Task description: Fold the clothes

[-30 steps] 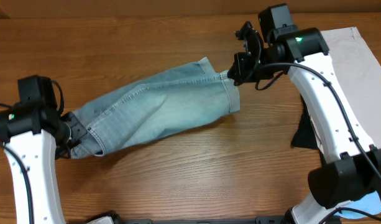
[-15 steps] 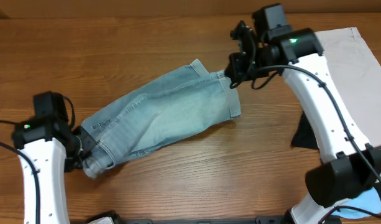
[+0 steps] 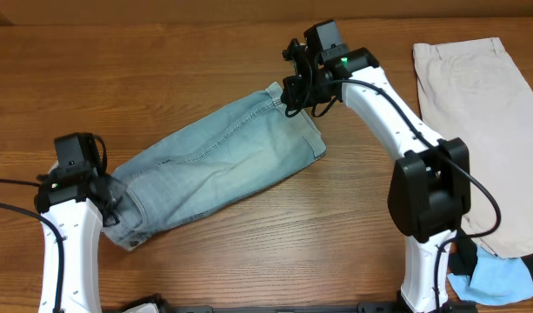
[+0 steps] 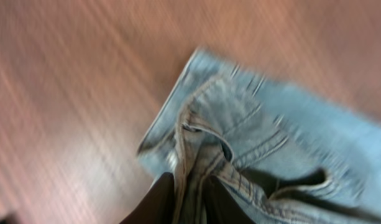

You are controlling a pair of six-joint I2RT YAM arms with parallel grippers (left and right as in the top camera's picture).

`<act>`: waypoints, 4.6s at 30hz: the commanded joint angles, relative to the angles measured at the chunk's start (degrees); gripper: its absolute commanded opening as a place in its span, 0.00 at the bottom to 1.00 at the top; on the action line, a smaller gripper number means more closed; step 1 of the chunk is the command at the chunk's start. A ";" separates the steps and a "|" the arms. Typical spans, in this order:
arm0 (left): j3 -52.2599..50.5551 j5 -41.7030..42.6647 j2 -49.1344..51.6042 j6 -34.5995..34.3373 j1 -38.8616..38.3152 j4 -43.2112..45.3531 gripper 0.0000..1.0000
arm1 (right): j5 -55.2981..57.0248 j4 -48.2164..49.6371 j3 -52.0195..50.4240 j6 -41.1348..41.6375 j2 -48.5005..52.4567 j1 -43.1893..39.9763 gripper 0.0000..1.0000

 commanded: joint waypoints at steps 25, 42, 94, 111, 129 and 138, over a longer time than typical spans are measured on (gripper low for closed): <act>3.10 -0.33 12.74 11.56 3.58 19.56 0.04 | -0.09 14.73 0.83 0.98 3.23 -0.11 0.04; 8.52 0.61 12.74 13.42 6.49 15.17 0.04 | -2.29 15.47 0.83 3.52 3.23 -1.79 0.04; -0.17 25.27 28.89 23.69 0.52 14.58 0.04 | -3.50 -1.77 0.87 4.07 0.59 3.41 0.08; 29.42 25.29 32.83 27.58 -0.04 7.17 0.28 | 2.14 3.26 0.87 18.80 10.25 3.39 0.08; 45.75 28.30 32.85 32.59 -6.19 -9.86 0.84 | 10.45 -7.76 0.87 31.65 11.56 -3.56 0.16; 45.70 28.15 32.85 32.76 -6.64 -11.91 0.93 | 12.20 -13.86 0.87 28.39 11.58 -13.55 0.16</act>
